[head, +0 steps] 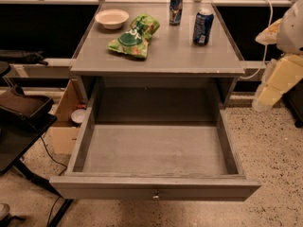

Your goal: Place pepsi can into top drawer

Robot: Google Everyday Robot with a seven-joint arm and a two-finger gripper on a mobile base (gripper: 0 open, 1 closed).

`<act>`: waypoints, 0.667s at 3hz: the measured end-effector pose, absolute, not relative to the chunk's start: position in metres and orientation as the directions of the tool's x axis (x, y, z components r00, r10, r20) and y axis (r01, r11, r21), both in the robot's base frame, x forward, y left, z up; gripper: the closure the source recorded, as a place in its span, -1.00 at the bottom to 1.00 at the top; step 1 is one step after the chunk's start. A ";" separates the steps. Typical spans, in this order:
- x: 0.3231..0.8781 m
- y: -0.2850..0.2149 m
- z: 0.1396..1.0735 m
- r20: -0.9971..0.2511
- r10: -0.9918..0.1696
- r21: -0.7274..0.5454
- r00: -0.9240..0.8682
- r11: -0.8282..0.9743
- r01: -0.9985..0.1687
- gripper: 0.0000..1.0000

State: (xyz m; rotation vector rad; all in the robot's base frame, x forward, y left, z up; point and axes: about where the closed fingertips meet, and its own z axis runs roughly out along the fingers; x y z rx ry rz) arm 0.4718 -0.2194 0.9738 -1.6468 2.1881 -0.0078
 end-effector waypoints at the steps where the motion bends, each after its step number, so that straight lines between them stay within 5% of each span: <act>1: 0.515 -0.212 0.957 -0.480 -0.852 -0.202 -0.209 0.339 -0.919 -1.00; 2: 0.567 -0.198 0.930 -0.722 -0.679 -0.153 -0.128 0.338 -0.929 -1.00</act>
Offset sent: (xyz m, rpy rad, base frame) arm 0.1313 0.0289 -0.0573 0.7596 -0.1013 0.1312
